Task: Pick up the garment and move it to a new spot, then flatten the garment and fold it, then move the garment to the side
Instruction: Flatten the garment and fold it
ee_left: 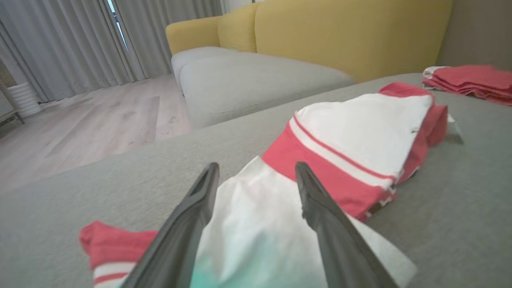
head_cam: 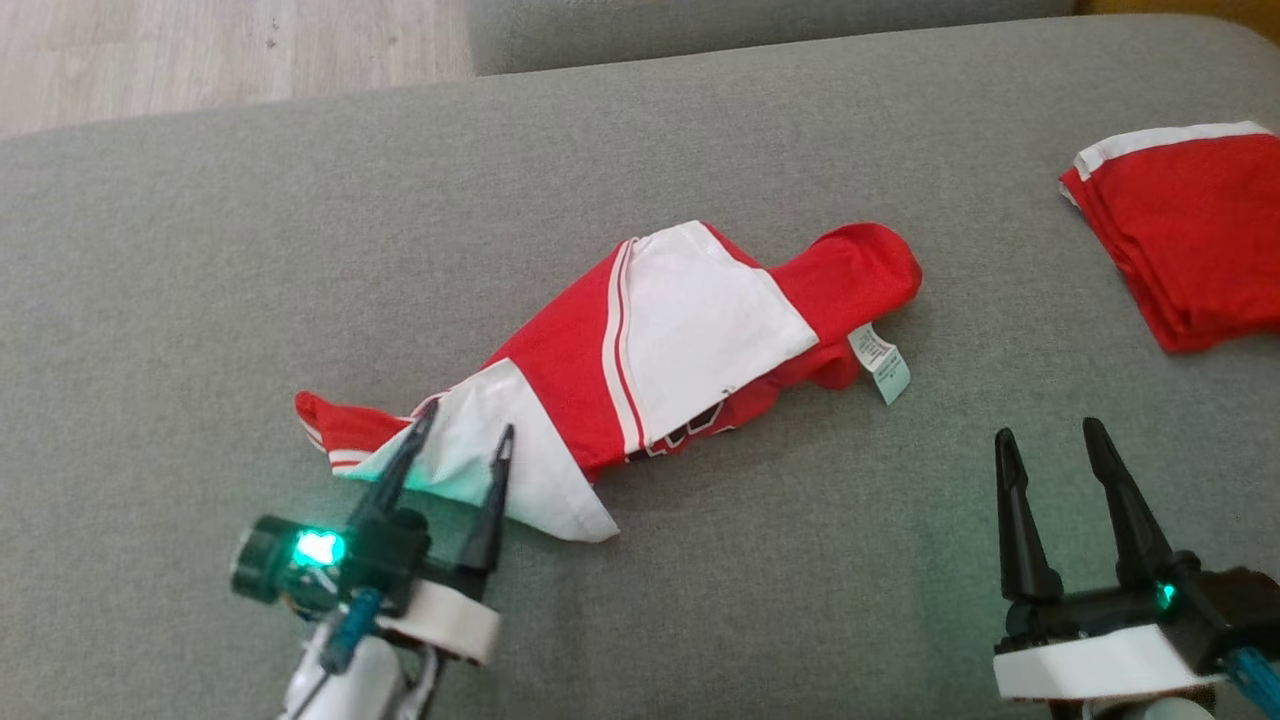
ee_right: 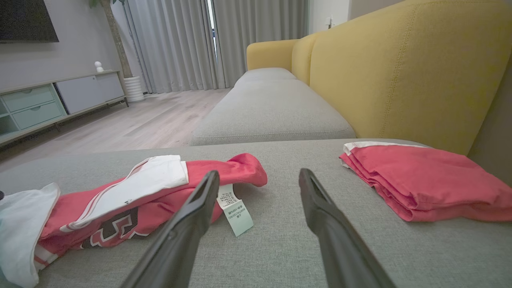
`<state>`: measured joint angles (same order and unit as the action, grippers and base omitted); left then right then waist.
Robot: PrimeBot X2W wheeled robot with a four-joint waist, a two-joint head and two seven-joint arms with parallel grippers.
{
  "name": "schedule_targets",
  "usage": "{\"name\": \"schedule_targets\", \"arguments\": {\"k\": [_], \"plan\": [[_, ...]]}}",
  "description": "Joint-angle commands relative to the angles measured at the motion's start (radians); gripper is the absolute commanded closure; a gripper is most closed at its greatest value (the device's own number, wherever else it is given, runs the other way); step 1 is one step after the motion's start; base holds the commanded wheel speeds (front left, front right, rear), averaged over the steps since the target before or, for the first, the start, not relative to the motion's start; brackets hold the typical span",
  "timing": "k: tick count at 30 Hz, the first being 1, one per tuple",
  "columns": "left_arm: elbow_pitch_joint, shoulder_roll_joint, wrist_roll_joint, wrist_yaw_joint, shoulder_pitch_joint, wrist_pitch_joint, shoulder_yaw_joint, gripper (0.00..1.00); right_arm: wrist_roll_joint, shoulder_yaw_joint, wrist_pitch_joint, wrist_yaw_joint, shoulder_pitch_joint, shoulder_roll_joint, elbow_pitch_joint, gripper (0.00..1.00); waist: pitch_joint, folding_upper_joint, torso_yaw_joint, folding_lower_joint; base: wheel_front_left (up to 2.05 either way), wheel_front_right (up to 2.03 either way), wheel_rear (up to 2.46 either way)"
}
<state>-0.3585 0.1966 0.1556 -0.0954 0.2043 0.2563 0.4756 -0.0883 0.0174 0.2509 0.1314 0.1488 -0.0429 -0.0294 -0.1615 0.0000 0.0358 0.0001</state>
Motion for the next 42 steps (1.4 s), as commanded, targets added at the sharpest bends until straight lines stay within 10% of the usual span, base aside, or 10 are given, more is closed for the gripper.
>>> {"name": "schedule_targets", "arguments": {"k": [1, 11, 24, 42], "plan": [[0.017, 0.022, -0.003, 0.008, 0.065, -0.002, -0.039, 0.00, -0.005, 0.024, 0.011, -0.001, -0.039, -0.007, -0.031, 0.00, 0.000, 0.0000, -0.002, -0.0001, 0.00, 0.00, 0.00], [-0.010, 0.112, 0.163, 0.222, 0.223, -0.277, 0.054, 0.00, 0.007, 0.024, 0.011, -0.001, -0.043, -0.007, -0.031, 0.00, -0.017, 0.0000, -0.026, -0.0001, 0.00, 0.00, 0.00], [0.246, 0.534, 0.745, 0.226, 0.640, -0.734, 0.479, 0.00, 0.007, 0.057, 0.011, -0.001, -0.104, -0.007, -0.024, 0.00, -0.086, 0.0000, 0.019, -0.0001, 0.00, 0.00, 0.00], [0.164, 0.606, 0.975, 0.226, 0.769, -0.733, 0.716, 0.00, 0.001, 0.055, 0.011, -0.001, -0.123, -0.007, -0.027, 0.00, -0.123, 0.0000, 0.070, -0.0001, 0.00, 0.00, 0.00]]}}
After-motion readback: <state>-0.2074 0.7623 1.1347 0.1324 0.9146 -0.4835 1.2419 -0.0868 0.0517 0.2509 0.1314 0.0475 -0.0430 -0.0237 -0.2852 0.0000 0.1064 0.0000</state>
